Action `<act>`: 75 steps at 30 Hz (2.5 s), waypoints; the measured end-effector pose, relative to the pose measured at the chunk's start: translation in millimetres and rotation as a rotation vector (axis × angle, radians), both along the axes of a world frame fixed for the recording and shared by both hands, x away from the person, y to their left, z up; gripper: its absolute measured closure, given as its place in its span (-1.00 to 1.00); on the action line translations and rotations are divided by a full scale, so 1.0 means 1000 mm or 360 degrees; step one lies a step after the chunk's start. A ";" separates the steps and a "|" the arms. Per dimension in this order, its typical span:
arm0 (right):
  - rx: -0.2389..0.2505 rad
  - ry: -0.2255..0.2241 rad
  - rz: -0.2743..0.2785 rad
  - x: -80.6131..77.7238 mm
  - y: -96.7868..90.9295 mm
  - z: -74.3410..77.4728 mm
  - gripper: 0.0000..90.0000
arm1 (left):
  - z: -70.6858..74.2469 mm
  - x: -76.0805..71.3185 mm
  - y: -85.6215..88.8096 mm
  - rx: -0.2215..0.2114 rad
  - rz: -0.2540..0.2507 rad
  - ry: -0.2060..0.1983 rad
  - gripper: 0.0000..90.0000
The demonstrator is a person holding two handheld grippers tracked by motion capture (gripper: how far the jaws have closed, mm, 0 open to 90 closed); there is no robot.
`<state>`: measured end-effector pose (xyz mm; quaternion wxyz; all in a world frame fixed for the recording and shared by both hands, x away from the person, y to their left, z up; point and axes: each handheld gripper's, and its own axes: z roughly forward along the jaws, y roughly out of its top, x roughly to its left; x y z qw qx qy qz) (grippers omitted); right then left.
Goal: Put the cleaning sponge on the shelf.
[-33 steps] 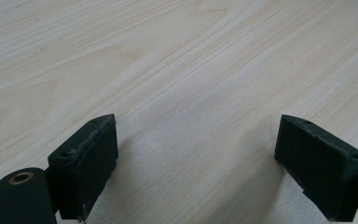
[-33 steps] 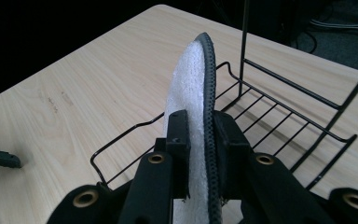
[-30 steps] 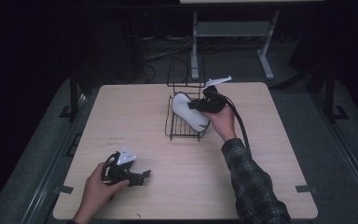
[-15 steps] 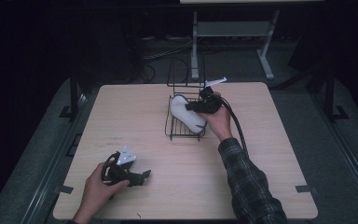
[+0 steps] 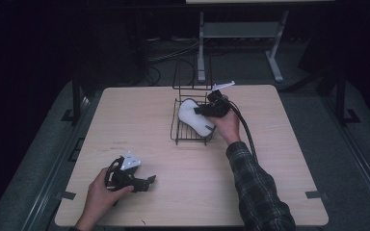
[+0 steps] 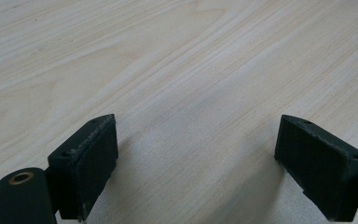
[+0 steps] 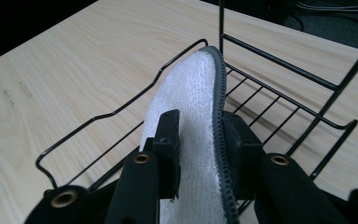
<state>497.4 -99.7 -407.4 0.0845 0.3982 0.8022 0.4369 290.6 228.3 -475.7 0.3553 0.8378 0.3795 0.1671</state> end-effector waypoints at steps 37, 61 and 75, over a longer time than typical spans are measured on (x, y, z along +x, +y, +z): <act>-0.0069 -0.0071 -0.0052 -0.024 -0.042 0.001 0.99 | 0.000 0.000 0.000 0.0004 -0.0003 0.0003 -0.72; -0.0127 -0.0031 0.0163 -0.058 -0.022 -0.020 1.00 | 0.000 0.000 0.000 0.0004 -0.0001 0.0002 -0.72; -0.0114 -0.0045 0.0266 -0.068 0.000 -0.021 0.99 | 0.000 0.000 0.000 0.0006 -0.0001 0.0001 -0.73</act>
